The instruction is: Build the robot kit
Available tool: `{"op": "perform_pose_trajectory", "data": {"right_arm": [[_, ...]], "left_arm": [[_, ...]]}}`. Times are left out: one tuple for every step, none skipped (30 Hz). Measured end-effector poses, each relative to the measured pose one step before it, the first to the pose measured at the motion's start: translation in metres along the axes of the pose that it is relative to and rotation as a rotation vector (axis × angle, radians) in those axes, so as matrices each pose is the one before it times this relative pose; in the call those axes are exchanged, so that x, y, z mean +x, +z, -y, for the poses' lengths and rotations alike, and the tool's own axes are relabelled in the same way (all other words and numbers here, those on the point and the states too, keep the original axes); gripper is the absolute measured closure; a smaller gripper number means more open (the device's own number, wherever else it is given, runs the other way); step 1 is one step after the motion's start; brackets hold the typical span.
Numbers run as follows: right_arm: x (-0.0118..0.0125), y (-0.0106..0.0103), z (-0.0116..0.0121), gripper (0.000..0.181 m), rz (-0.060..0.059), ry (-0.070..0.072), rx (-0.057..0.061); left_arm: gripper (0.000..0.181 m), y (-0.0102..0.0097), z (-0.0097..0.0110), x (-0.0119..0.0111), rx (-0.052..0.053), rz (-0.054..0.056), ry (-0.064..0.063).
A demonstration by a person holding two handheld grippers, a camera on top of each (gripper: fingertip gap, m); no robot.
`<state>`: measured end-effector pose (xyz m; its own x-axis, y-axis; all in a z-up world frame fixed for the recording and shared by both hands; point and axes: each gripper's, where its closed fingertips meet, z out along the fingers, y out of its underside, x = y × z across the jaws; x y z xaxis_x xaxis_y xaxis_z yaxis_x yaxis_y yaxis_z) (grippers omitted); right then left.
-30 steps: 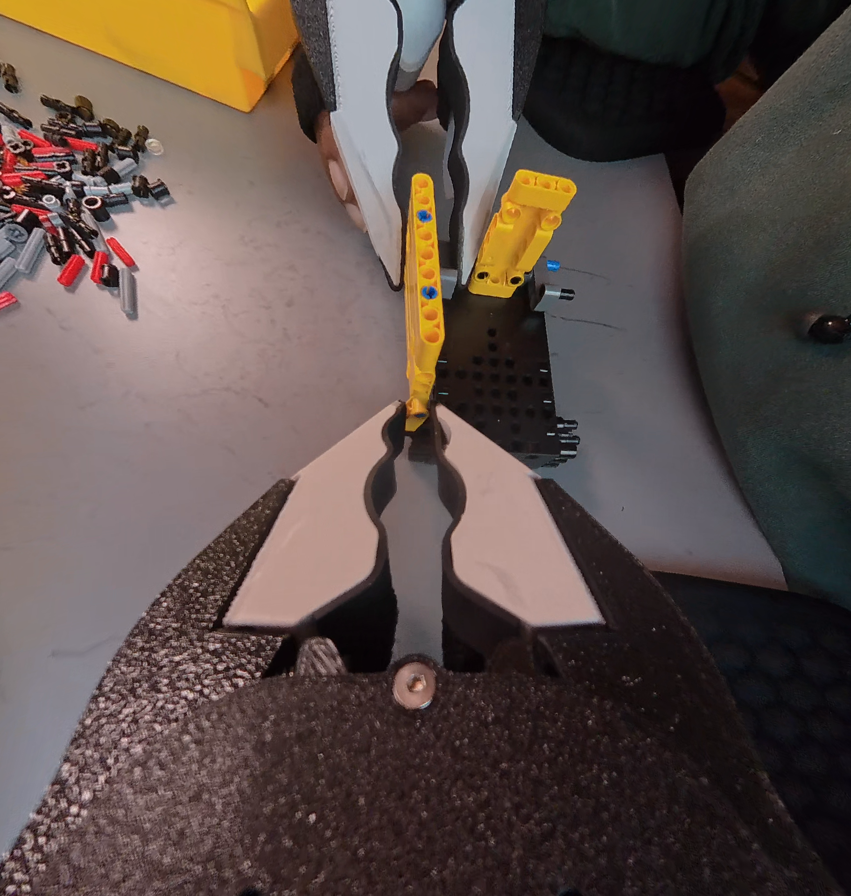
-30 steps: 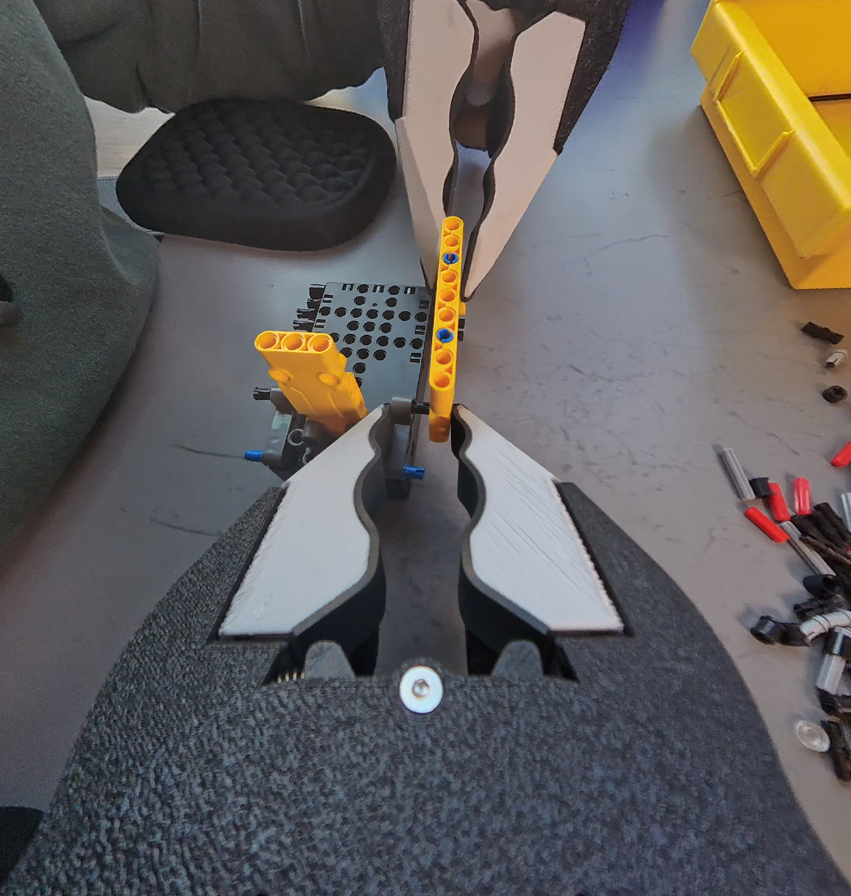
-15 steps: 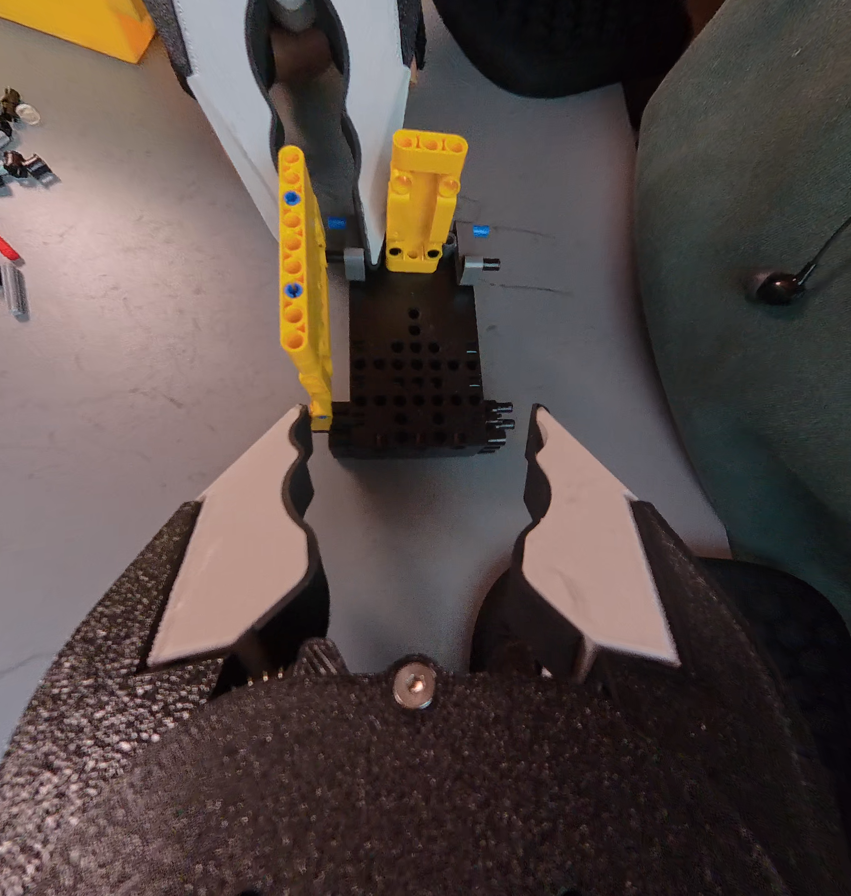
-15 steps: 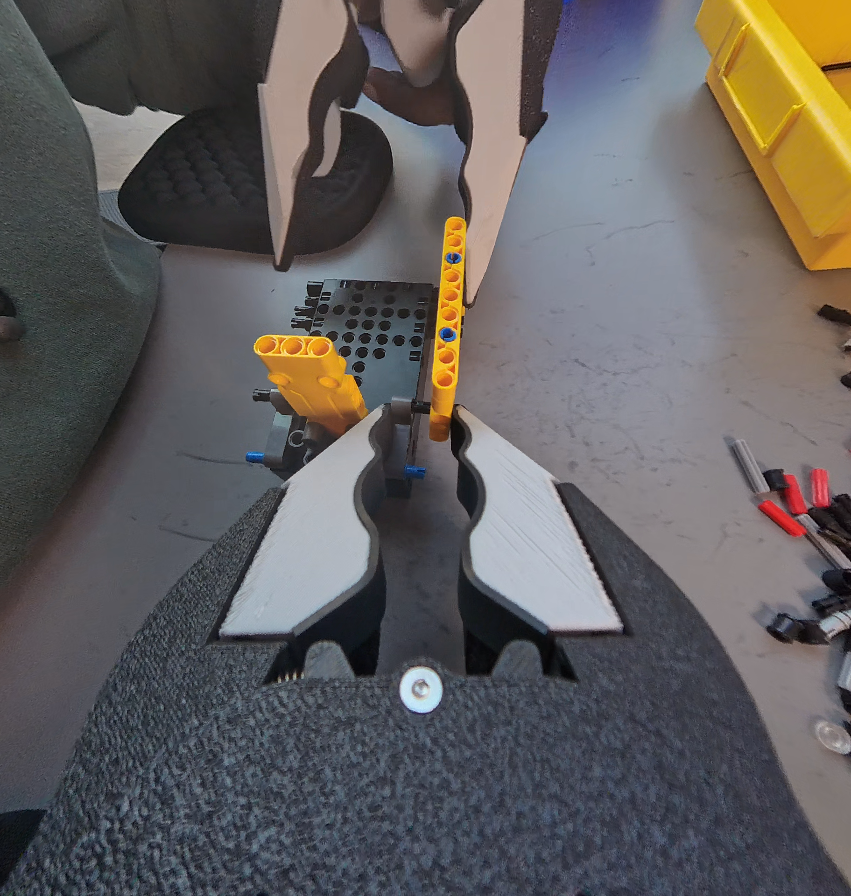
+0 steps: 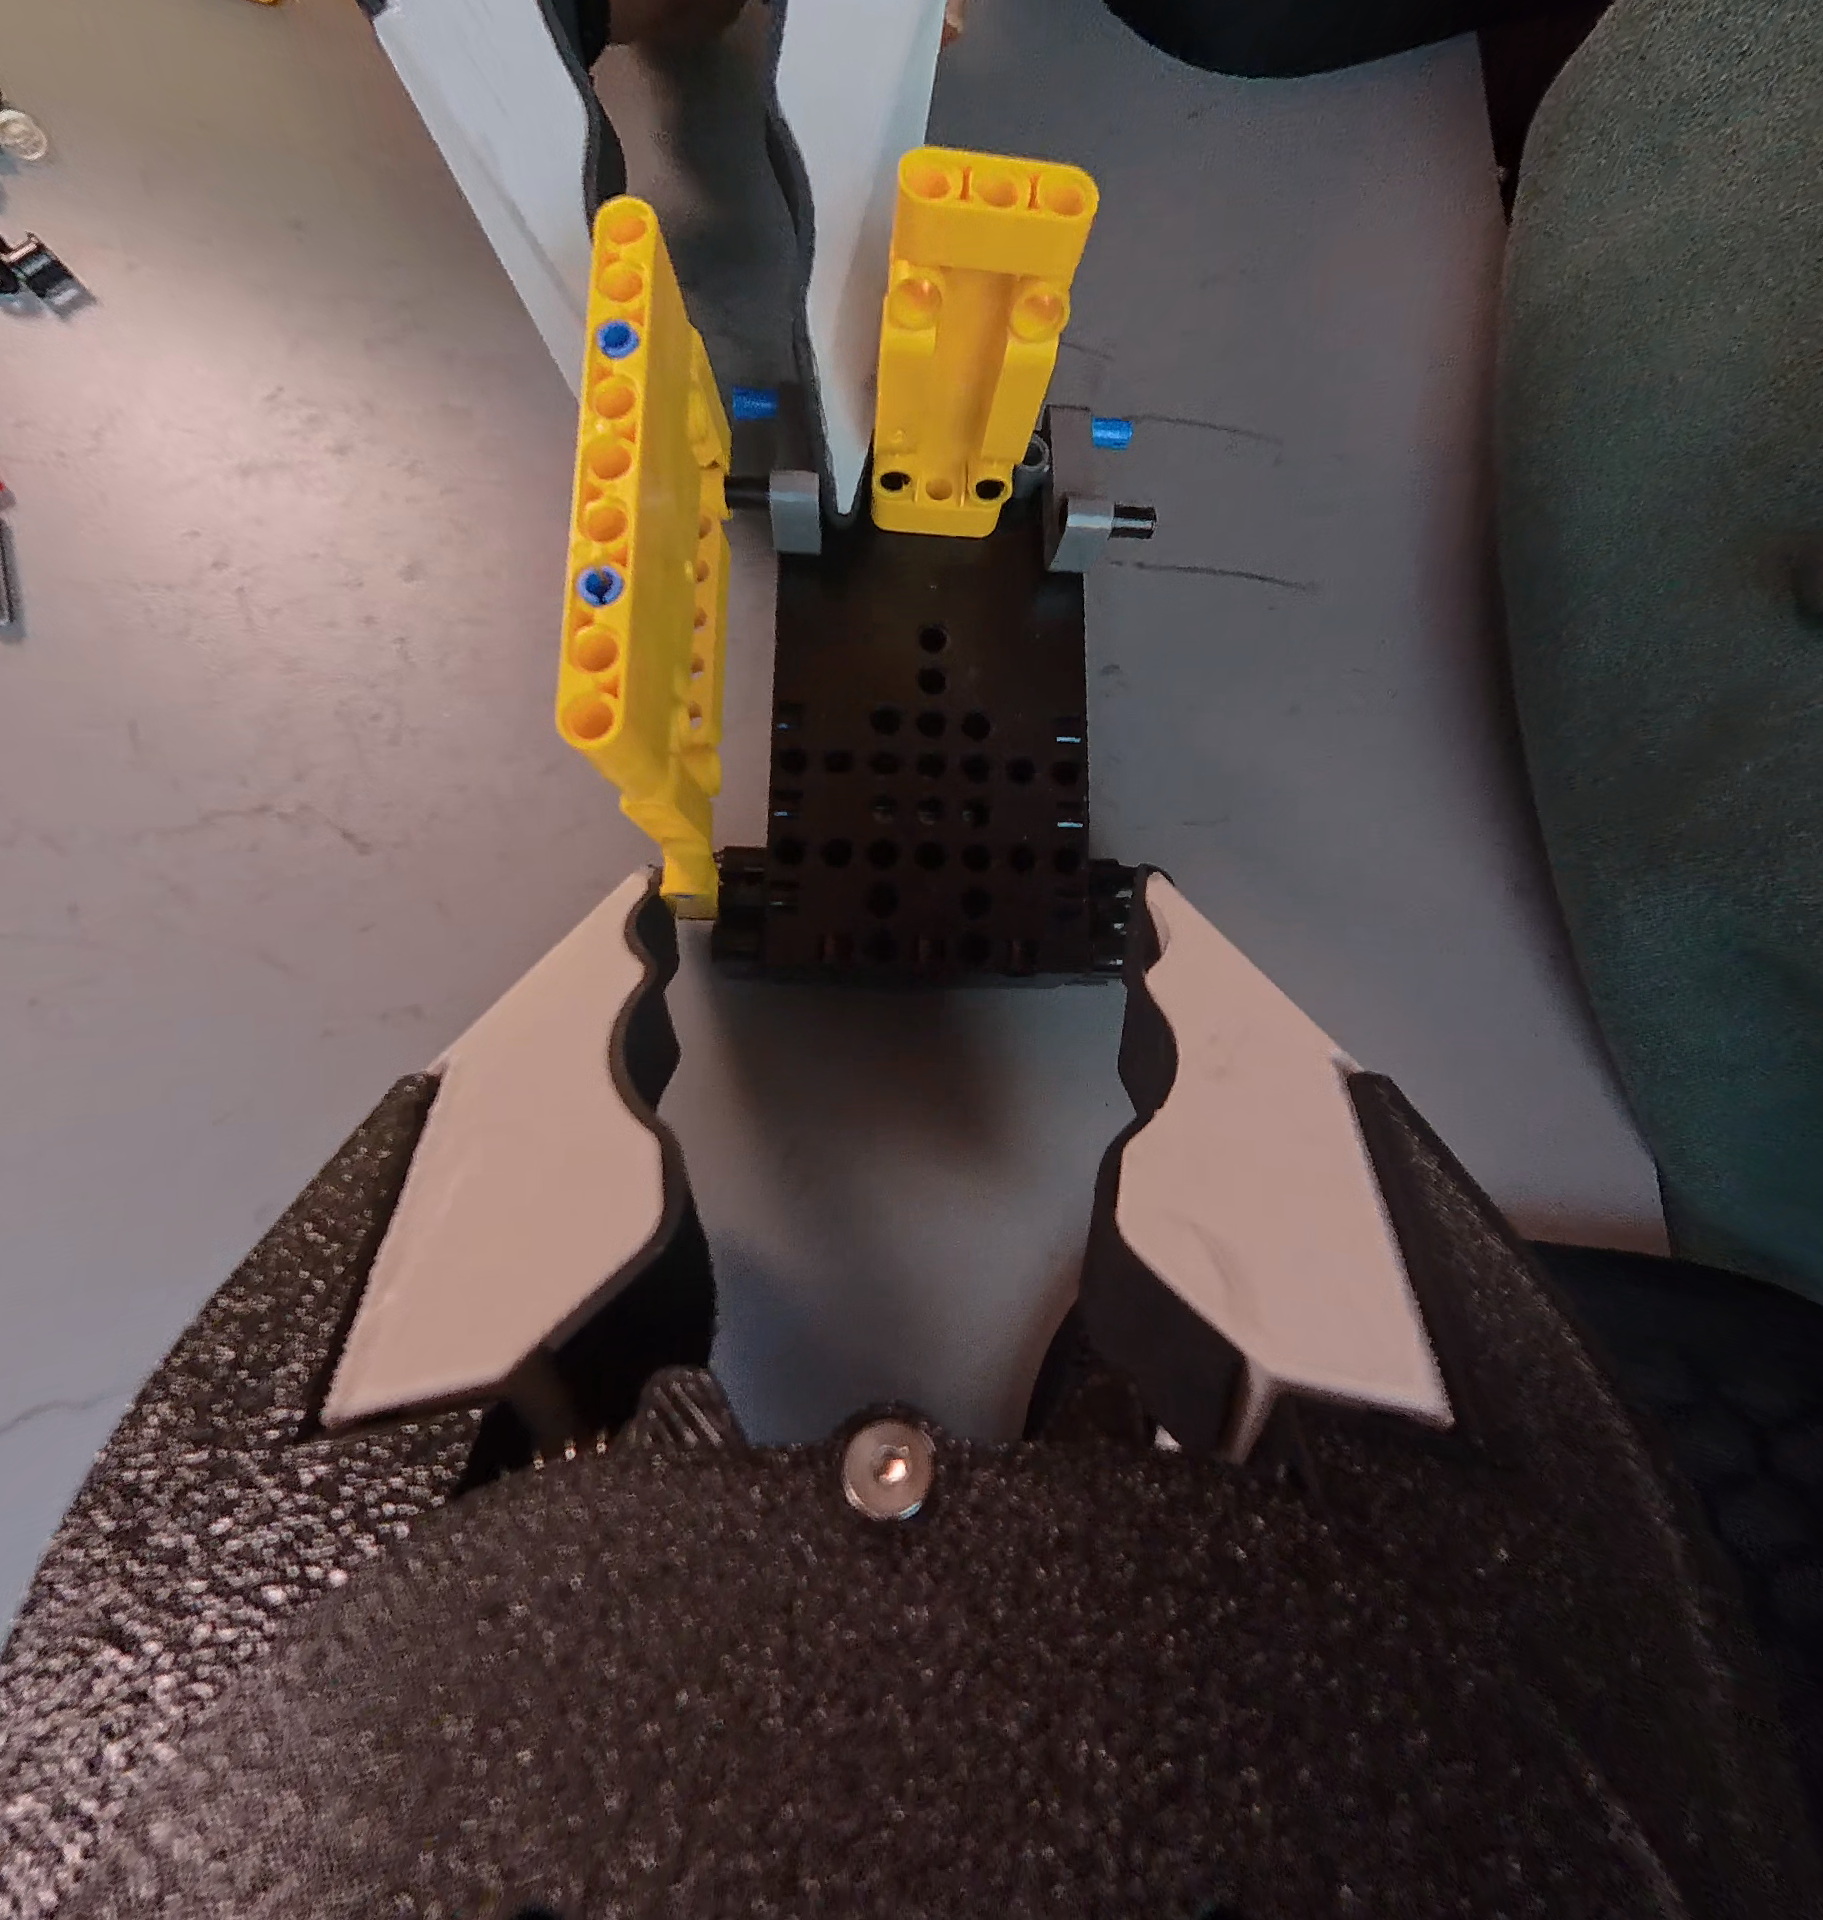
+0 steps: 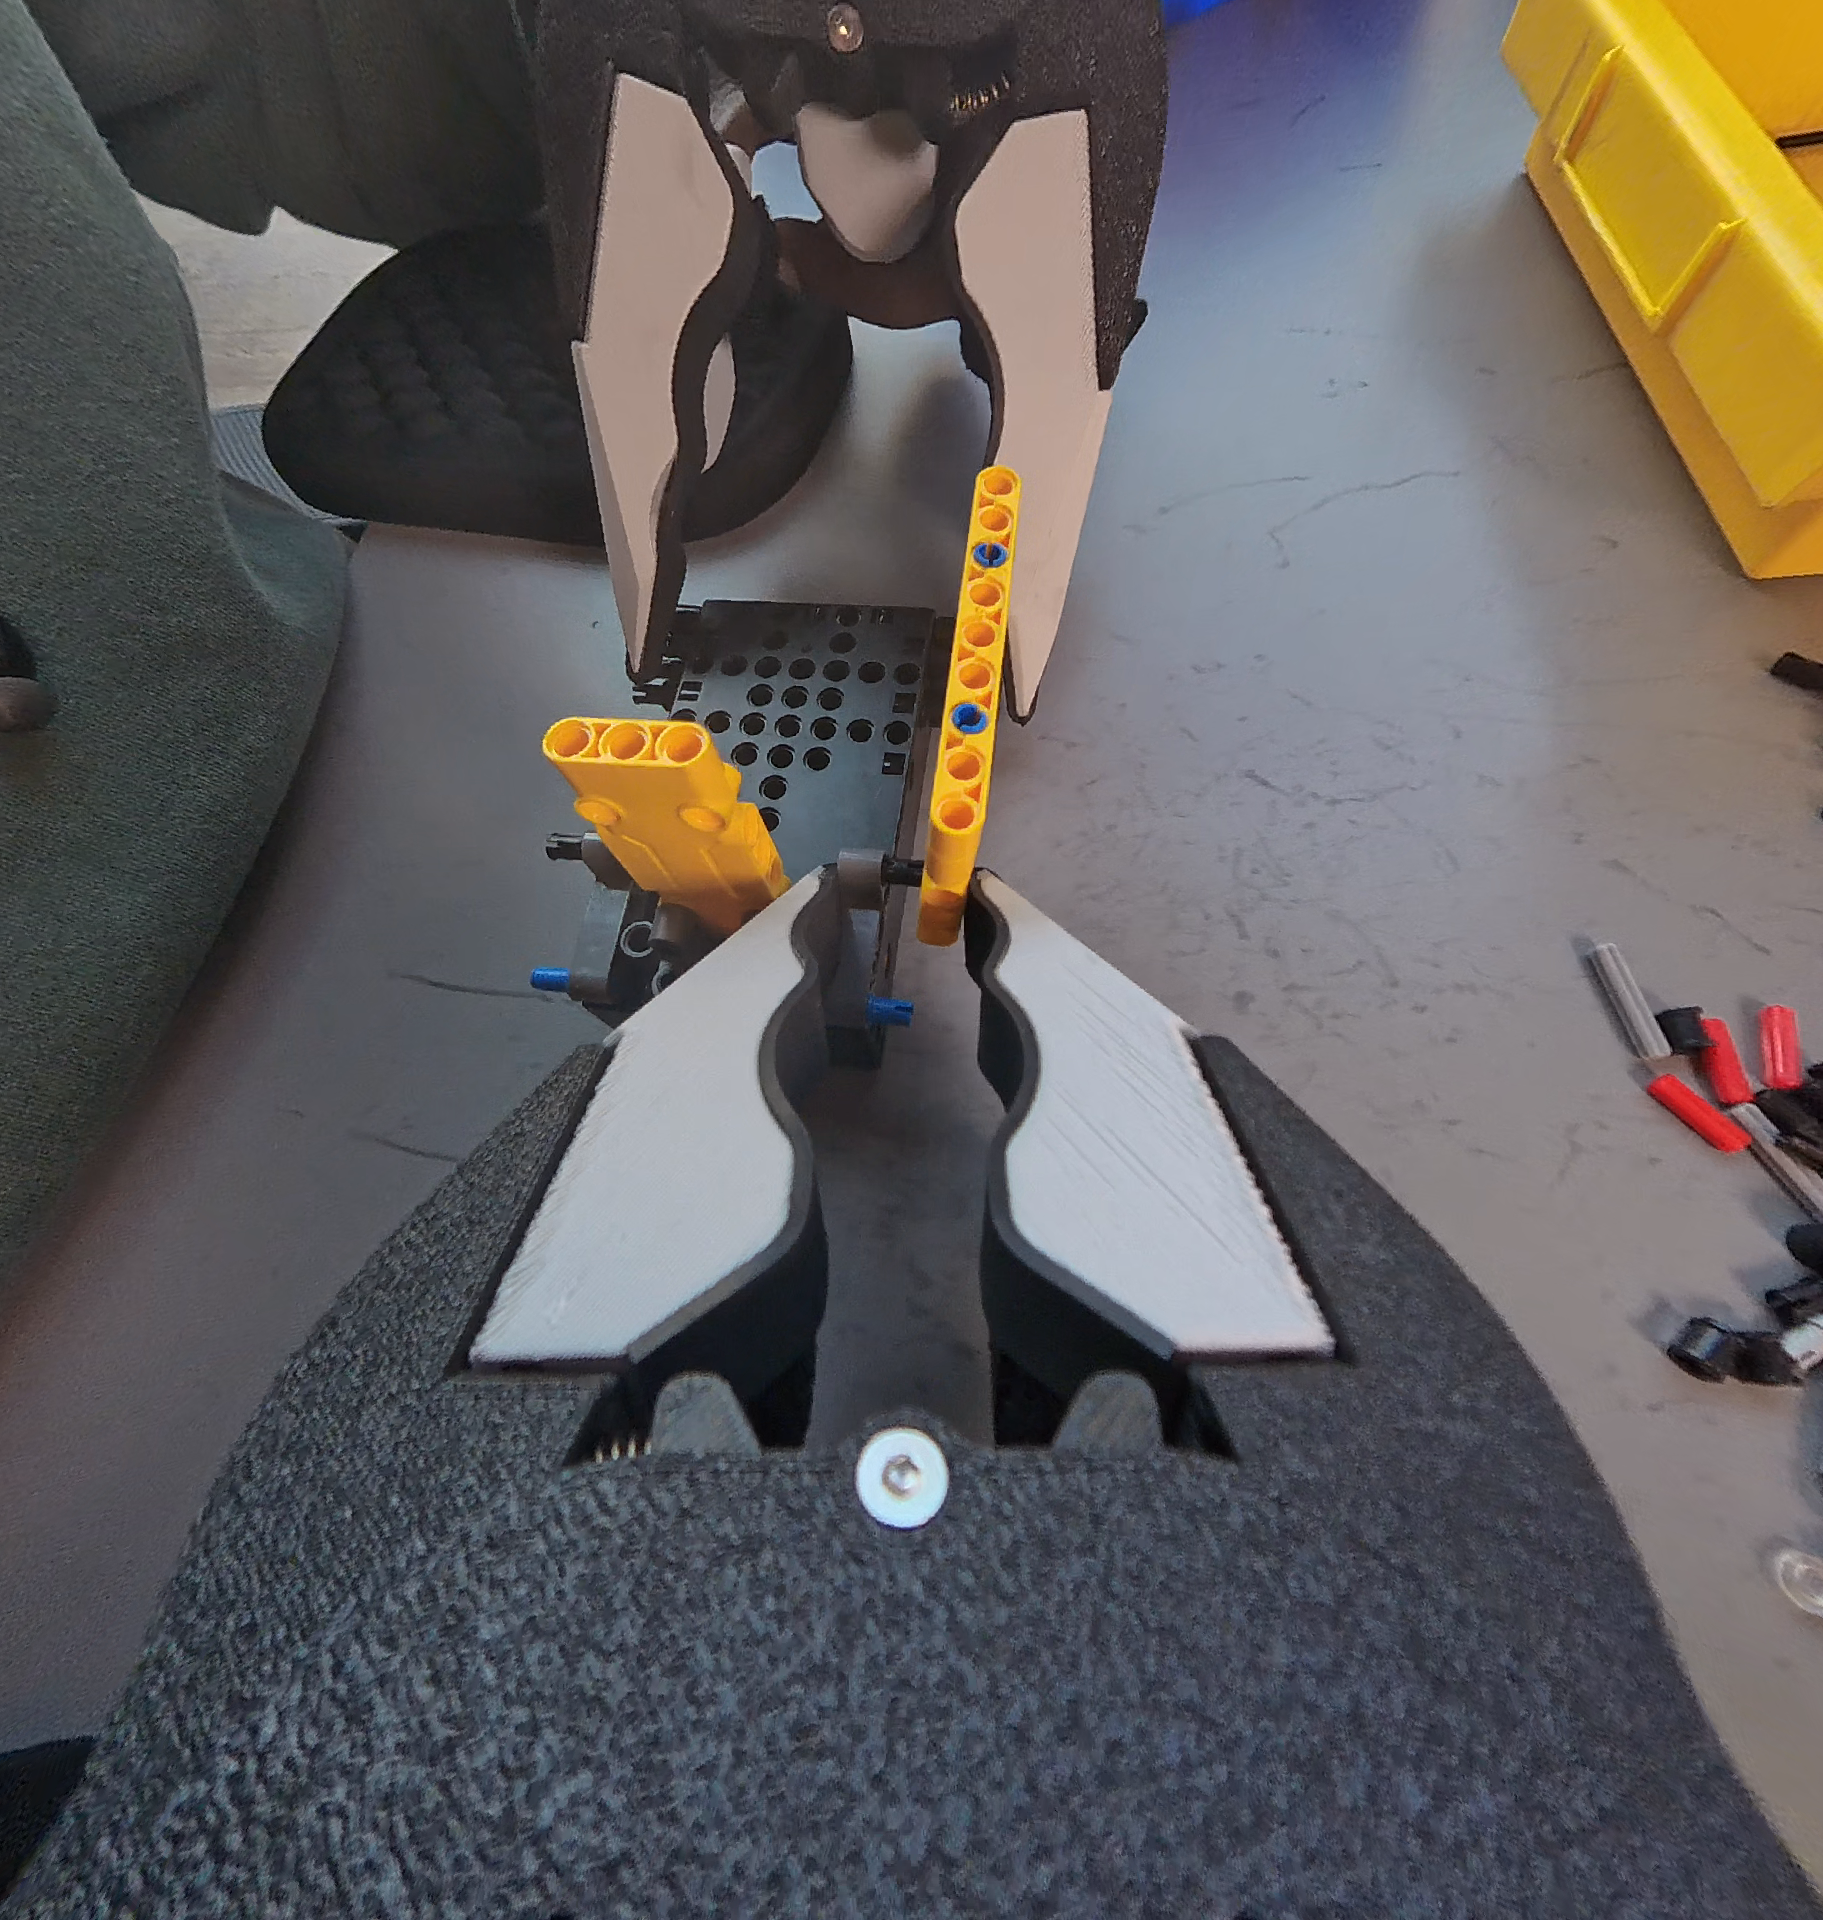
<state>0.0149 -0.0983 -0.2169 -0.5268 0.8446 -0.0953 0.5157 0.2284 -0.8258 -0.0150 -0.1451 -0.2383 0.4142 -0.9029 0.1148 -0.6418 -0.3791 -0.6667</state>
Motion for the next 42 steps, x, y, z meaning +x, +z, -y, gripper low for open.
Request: {"op": "perform_pose_trajectory", "data": {"right_arm": [[-0.00060, -0.00001, -0.00029, 0.159, 0.0041, 0.0032, -0.0021], [-0.00071, -0.00007, -0.00012, 0.159, 0.0036, -0.0008, -0.0004], [-0.00081, 0.00005, -0.00010, 0.159, 0.0022, -0.0023, -0.0006], [-0.00048, -0.00005, -0.00004, 0.159, 0.0007, -0.0030, -0.0006], [-0.00030, -0.00017, -0.00001, 0.159, 0.0004, -0.0039, -0.0008], [-0.00039, -0.00002, 0.00001, 0.159, 0.0014, -0.0018, -0.0007], [-0.00071, -0.00001, -0.00012, 0.159, 0.0044, 0.0005, -0.0026], [-0.00054, -0.00013, -0.00006, 0.159, 0.0028, -0.0003, -0.0034], [-0.00061, -0.00006, -0.00022, 0.159, 0.0028, 0.0002, -0.0031], [-0.00082, 0.00003, -0.00019, 0.159, 0.0040, 0.0004, -0.0034], [-0.00063, -0.00008, -0.00027, 0.159, 0.0028, 0.0004, -0.0034], [-0.00012, -0.00006, -0.00011, 0.159, -0.0002, -0.0022, -0.0030], [-0.00010, -0.00005, -0.00009, 0.159, -0.0016, -0.0037, -0.0025], [-0.00009, -0.00010, 0.00010, 0.159, -0.0031, -0.0055, -0.0010], [-0.00002, -0.00006, 0.00007, 0.159, -0.0033, -0.0047, -0.0005], [-0.00018, -0.00008, 0.00018, 0.159, -0.0032, -0.0060, -0.0003], [-0.00032, -0.00028, 0.00010, 0.159, -0.0039, -0.0116, -0.0031], [-0.00062, -0.00037, -0.00008, 0.159, -0.0020, -0.0123, -0.0074], [-0.00046, -0.00034, -0.00015, 0.159, -0.0009, -0.0074, -0.0079], [-0.00012, -0.00018, 0.00000, 0.160, -0.0020, -0.0067, -0.0035], [-0.00012, -0.00004, 0.00004, 0.160, -0.0011, -0.0028, 0.0011], [-0.00033, -0.00013, 0.00010, 0.160, 0.0000, -0.0046, 0.0026], [-0.00025, -0.00012, 0.00010, 0.160, -0.0028, -0.0088, 0.0013], [-0.00013, -0.00017, 0.00019, 0.160, -0.0040, -0.0077, -0.0002], [-0.00014, 0.00000, 0.00014, 0.160, -0.0038, -0.0057, 0.0004], [-0.00030, -0.00008, 0.00028, 0.160, -0.0024, -0.0042, 0.0040], [-0.00056, -0.00001, 0.00001, 0.160, -0.0005, -0.0007, 0.0045], [-0.00044, 0.00008, 0.00002, 0.160, -0.0015, 0.0032, 0.0037], [-0.00059, -0.00001, -0.00034, 0.160, 0.0046, 0.0177, 0.0041], [0.00113, 0.00032, -0.00005, 0.160, -0.0037, 0.0229, 0.0055], [0.00039, 0.00020, -0.00005, 0.159, -0.0048, 0.0140, 0.0068], [-0.00034, -0.00023, 0.00009, 0.159, -0.0046, 0.0055, 0.0031], [0.00001, -0.00031, 0.00028, 0.158, -0.0098, -0.0053, 0.0000], [0.00079, -0.00031, 0.00010, 0.157, -0.0132, -0.0022, 0.0000], [0.00244, -0.00042, -0.00011, 0.153, -0.0170, 0.0058, 0.0044], [0.00139, -0.00041, -0.00020, 0.150, -0.0082, 0.0099, 0.0084], [0.00025, -0.00007, 0.00004, 0.149, -0.0007, 0.0085, 0.0096], [-0.00009, 0.00005, 0.00039, 0.149, -0.0030, -0.0009, 0.0079], [0.00020, -0.00014, 0.00025, 0.149, -0.0064, -0.0081, 0.0016], [-0.00012, -0.00001, 0.00025, 0.149, -0.0045, -0.0068, 0.0018], [-0.00018, -0.00002, 0.00025, 0.149, -0.0019, -0.0040, 0.0029], [-0.00008, 0.00002, 0.00013, 0.149, -0.0022, -0.0036, 0.0014]], "left_arm": [[0.095, 0.00016, 0.00002, 0.00041, 0.0012, -0.0048, -0.0017], [0.095, 0.00023, 0.00016, 0.00042, 0.0025, -0.0040, -0.0021], [0.095, 0.00019, 0.00015, 0.00048, 0.0039, -0.0026, -0.0011], [0.095, 0.00025, 0.00014, 0.00034, 0.0053, -0.0008, -0.0011], [0.095, 0.00023, 0.00011, 0.00032, 0.0057, 0.0006, -0.0008], [0.095, 0.00027, 0.00006, 0.00028, 0.0047, 0.0014, 0.0005], [0.096, 0.00025, 0.00002, 0.00045, 0.0026, 0.0012, 0.0005], [0.095, 0.00032, 0.00002, 0.00044, -0.0001, 0.0025, 0.0012], [0.096, 0.00026, -0.00015, 0.00044, -0.0015, 0.0028, 0.0023], [0.096, 0.00020, 0.00001, 0.00050, -0.0013, 0.0005, 0.0018], [0.096, 0.00021, -0.00005, 0.00048, -0.0006, -0.0003, 0.0011], [0.096, 0.00007, 0.00008, 0.00015, 0.0004, 0.0000, -0.0002], [0.096, 0.00010, -0.00001, 0.00023, 0.0009, 0.0000, -0.0008], [0.096, -0.00002, -0.00003, 0.00007, 0.0003, 0.0008, 0.0000], [0.096, 0.00006, -0.00007, -0.00002, -0.0010, 0.0022, 0.0016], [0.096, 0.00000, -0.00010, 0.00009, -0.0016, 0.0040, 0.0028], [0.096, 0.00022, 0.00013, 0.00029, 0.0003, 0.0029, 0.0007], [0.096, 0.00040, 0.00028, 0.00062, 0.0037, 0.0006, -0.0015], [0.096, 0.00031, 0.00037, 0.00045, 0.0058, 0.0004, -0.0022], [0.096, 0.00027, 0.00022, 0.00027, 0.0059, 0.0006, -0.0028], [0.096, 0.00015, 0.00019, 0.00016, 0.0049, 0.0007, -0.0026], [0.096, 0.00013, 0.00015, 0.00022, 0.0028, 0.0010, -0.0020], [0.096, 0.00022, 0.00009, 0.00022, 0.0008, 0.0011, -0.0016], [0.096, 0.00005, 0.00003, 0.00019, 0.0003, 0.0008, -0.0011], [0.096, 0.00005, -0.00003, 0.00011, 0.0010, 0.0000, -0.0012], [0.096, 0.00001, -0.00004, 0.00024, 0.0014, -0.0012, -0.0011], [0.096, 0.00003, 0.00007, 0.00025, 0.0008, -0.0011, -0.0001], [0.096, 0.00008, 0.00003, 0.00051, 0.0002, -0.0014, 0.0004], [0.096, 0.00005, 0.00003, 0.00021, 0.0000, -0.0004, -0.0004], [0.096, 0.00001, 0.00003, 0.00003, 0.0002, 0.0012, -0.0028], [0.096, -0.00018, 0.00000, -0.00002, 0.0006, 0.0012, -0.0018], [0.096, 0.00010, -0.00006, 0.00003, 0.0007, 0.0020, 0.0010], [0.096, -0.00008, 0.00001, 0.00007, 0.0005, 0.0027, 0.0009], [0.096, -0.00001, -0.00012, 0.00019, 0.0014, 0.0017, -0.0006], [0.096, -0.00001, 0.00010, 0.00012, 0.0038, 0.0011, -0.0027], [0.096, 0.00002, -0.00003, 0.00009, 0.0053, 0.0011, -0.0032], [0.096, -0.00002, -0.00004, 0.00012, 0.0040, 0.0006, -0.0014], [0.096, 0.00001, 0.00003, 0.00011, 0.0008, 0.0004, 0.0002], [0.096, -0.00001, 0.00004, 0.00007, -0.0010, 0.0000, 0.0005], [0.096, 0.00005, 0.00000, 0.00003, -0.0007, -0.0008, 0.0005], [0.096, -0.00003, 0.00001, 0.00007, 0.0002, -0.0019, 0.0009], [0.096, -0.00001, -0.00009, 0.00029, 0.0004, -0.0045, 0.0022]]}}
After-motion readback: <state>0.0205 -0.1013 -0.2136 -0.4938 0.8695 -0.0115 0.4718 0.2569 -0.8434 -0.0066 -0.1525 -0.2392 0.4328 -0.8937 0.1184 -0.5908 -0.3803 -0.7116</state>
